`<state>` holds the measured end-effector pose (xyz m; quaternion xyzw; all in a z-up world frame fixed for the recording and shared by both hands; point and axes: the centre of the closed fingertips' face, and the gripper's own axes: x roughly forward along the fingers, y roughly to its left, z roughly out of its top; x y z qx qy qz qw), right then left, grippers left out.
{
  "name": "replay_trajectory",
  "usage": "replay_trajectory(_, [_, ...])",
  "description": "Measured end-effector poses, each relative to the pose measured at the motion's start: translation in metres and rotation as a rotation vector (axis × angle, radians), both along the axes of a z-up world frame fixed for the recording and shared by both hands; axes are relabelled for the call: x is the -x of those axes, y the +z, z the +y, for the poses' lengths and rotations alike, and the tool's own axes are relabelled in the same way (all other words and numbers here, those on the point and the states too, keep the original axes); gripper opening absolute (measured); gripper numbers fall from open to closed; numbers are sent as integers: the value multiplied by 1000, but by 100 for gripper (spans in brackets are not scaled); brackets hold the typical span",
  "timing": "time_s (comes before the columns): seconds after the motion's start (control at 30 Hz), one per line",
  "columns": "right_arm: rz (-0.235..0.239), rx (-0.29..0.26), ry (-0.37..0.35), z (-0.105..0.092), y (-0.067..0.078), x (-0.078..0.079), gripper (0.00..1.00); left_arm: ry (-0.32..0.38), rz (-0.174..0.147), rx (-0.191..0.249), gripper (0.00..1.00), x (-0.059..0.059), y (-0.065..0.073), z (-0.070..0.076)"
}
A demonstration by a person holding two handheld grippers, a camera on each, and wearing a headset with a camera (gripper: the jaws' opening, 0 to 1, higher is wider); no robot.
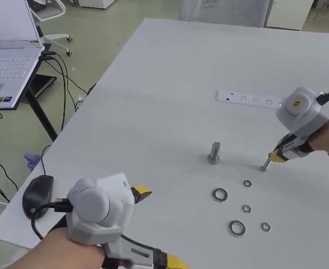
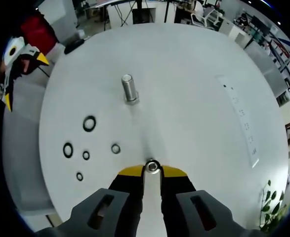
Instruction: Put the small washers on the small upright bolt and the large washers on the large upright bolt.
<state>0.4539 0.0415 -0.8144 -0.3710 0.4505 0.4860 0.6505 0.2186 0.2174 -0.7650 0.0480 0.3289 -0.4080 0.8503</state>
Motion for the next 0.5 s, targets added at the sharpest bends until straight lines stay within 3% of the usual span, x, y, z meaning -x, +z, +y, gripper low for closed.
replay_trajectory(0.5, [2, 23, 21, 1, -5, 1, 12, 6, -4, 6, 96, -1, 2, 1])
